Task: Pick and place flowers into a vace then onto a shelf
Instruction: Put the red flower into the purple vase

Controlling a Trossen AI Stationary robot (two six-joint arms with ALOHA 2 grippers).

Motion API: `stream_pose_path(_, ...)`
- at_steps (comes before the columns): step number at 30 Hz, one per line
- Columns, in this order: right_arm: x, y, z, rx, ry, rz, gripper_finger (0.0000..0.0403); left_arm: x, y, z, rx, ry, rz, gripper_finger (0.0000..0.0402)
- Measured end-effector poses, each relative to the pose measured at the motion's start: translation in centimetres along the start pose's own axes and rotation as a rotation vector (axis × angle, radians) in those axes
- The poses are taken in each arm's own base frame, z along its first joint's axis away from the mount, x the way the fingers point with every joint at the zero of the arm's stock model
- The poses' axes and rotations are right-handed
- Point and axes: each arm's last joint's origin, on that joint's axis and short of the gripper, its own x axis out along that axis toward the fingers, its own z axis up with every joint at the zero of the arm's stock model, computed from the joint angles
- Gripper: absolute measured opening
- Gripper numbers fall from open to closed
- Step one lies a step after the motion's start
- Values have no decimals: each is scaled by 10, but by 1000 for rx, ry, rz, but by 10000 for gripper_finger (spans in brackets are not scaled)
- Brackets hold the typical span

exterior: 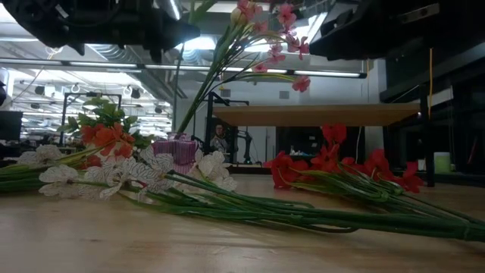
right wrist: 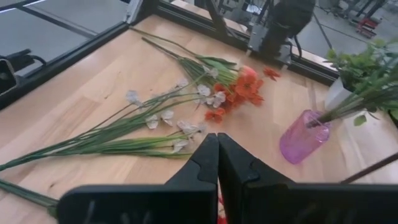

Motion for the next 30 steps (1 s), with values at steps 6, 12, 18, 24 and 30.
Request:
stream_pose_path(6, 1, -7, -2, 10, 7, -25, 4, 0, 0, 4, -10, -38, -9, 4)
stream_pose_path(12, 1, -8, -2, 15, 9, -30, 4, 0, -1, 3, -13, -30, -30, 4)
stream_pose_path(18, 1, -8, -2, 15, 9, -30, 5, 1, -1, -2, -19, 6, -17, 4)
stream_pose_path(24, 1, -8, -2, 14, 9, -30, 5, 9, 0, -15, -36, 59, 3, 4)
stream_pose_path(30, 1, -8, -2, 13, 10, -30, 5, 17, -1, -24, -29, 45, -1, 5)
